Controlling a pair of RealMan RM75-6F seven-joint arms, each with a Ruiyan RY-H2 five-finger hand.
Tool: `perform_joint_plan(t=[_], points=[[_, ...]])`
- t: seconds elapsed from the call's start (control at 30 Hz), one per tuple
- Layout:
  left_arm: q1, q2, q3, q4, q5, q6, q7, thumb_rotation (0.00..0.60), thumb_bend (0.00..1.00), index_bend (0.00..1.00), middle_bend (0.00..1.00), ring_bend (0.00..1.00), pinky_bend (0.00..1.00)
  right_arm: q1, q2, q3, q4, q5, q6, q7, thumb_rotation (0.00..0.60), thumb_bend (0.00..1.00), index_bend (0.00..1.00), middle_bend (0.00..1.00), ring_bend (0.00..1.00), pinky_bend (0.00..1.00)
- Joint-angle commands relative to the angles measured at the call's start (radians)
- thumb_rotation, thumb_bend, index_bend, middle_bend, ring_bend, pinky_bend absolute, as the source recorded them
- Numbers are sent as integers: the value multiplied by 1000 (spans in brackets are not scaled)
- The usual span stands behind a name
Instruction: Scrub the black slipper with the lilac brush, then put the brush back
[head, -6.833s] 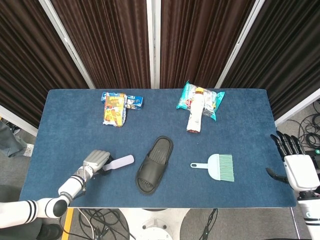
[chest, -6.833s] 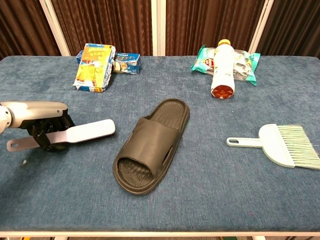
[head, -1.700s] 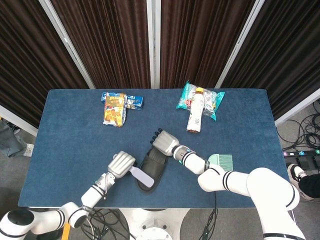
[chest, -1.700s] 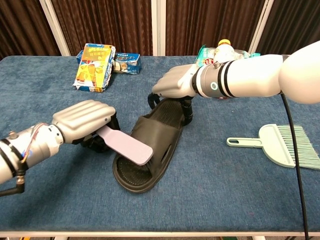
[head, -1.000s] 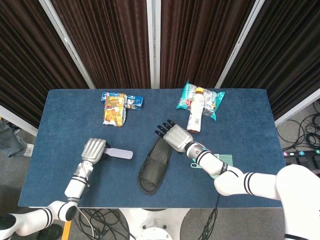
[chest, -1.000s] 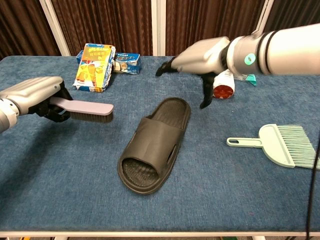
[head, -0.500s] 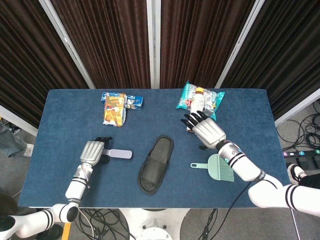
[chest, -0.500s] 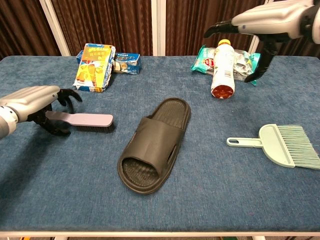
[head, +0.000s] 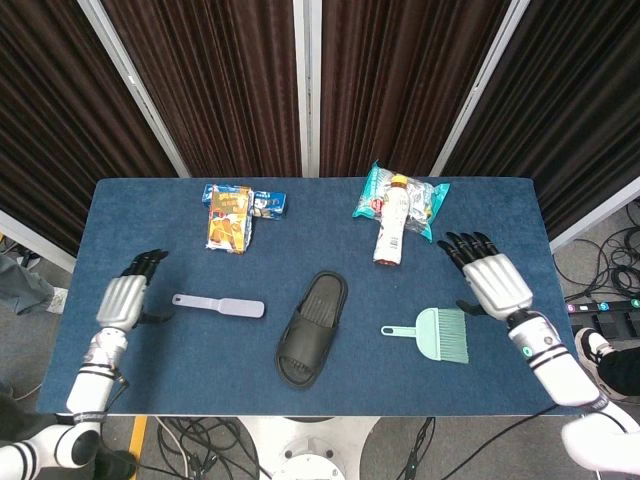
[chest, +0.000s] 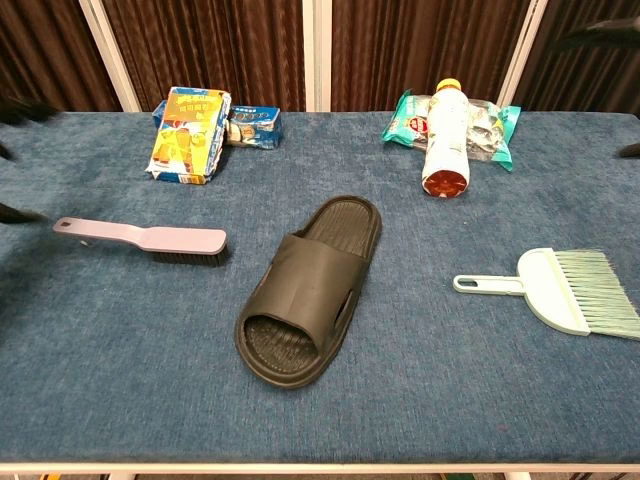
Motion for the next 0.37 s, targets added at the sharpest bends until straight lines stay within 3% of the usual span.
perform_joint_plan(t=[0.03, 0.23, 0.37], points=[[120, 72, 7, -6, 19, 169, -3, 600, 178, 174, 196, 102, 247, -164, 2, -32, 46, -74, 182, 96, 600, 149, 0, 2, 0, 0], [240, 103, 58, 8, 80, 358, 64, 600, 178, 186, 204, 102, 241, -328, -51, -30, 120, -132, 379, 188, 600, 150, 0, 19, 0, 0], [290, 138, 89, -45, 93, 392, 88, 600, 178, 187, 209, 103, 218, -397, -69, -37, 149, -168, 442, 210, 600, 149, 0, 25, 0, 0]])
